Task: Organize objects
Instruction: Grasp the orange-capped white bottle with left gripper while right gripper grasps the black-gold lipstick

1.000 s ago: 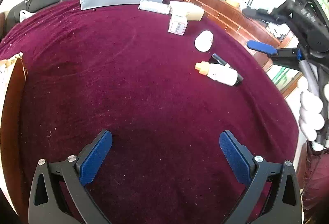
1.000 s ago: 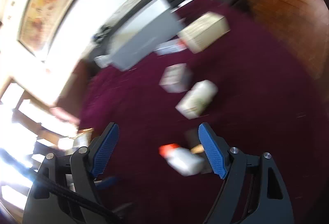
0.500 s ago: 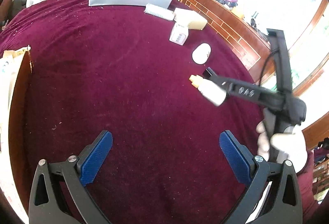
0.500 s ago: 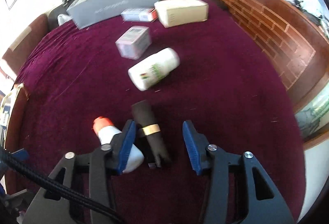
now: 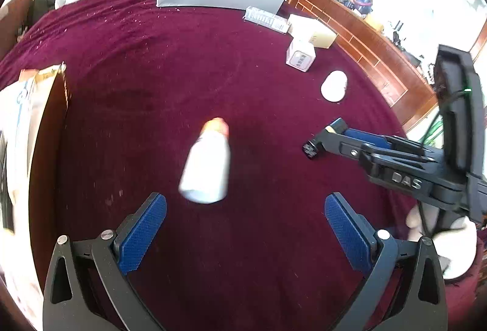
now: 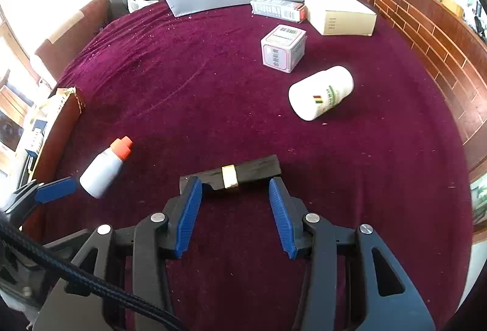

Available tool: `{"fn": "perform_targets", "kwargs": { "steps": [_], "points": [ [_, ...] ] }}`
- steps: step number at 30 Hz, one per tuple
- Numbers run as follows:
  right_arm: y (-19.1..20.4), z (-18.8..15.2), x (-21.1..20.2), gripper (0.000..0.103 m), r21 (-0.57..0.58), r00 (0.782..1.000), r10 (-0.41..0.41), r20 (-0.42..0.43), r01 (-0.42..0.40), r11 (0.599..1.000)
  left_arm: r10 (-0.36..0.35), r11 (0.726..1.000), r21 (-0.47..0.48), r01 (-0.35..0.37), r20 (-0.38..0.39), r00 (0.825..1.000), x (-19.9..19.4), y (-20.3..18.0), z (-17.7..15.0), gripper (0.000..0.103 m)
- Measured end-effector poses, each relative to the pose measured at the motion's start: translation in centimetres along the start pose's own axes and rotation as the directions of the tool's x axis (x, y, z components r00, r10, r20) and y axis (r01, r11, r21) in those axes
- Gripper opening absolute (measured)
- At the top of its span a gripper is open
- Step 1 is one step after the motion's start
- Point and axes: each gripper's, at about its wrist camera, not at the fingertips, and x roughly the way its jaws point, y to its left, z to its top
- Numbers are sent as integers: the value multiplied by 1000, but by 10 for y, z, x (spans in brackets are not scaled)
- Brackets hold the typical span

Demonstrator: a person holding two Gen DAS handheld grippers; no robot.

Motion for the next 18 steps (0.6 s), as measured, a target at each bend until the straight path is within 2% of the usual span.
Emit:
{"fn": "perform_targets", "kwargs": {
  "steps": [3, 5, 6, 8, 9, 11, 13, 15, 18],
  "points": [
    [1, 2, 3, 45, 36, 999, 30, -11, -30, 999, 61, 998, 29, -61, 2, 998, 11, 4, 16, 101],
    [4, 3, 8, 49, 61, 998, 62, -20, -61, 996, 91, 996, 23, -91, -29, 995, 24, 10, 28, 101],
    [6, 3, 11, 50, 67, 997, 69, -26, -67, 995, 88, 996, 10, -88, -62, 994, 33, 16, 33, 100],
    [10, 4, 12, 53, 74, 997, 70, -18, -69, 995, 62, 998, 34, -60, -65, 996, 35, 14, 37, 99],
    [9, 5, 13, 53, 81, 997, 75, -19, -73, 994, 34, 998, 48, -30, -80, 996, 34, 11, 37, 95],
    [6, 6, 13, 55, 105, 995, 99, -16, -97, 990, 18, 997, 70, -12, -81, 997, 31, 6, 34, 80],
    [2, 6, 14, 55, 125, 993, 116, -12, -114, 986, 45, 994, 104, -35, -90, 995, 31, -1, 31, 68],
    [0, 6, 14, 55, 138, 992, 123, -9, -120, 983, 82, 989, 132, -70, -89, 993, 30, -6, 28, 62],
    [1, 6, 16, 55, 147, 994, 113, -5, -111, 983, 115, 986, 134, -102, -91, 989, 31, -8, 28, 61]
  ]
}}
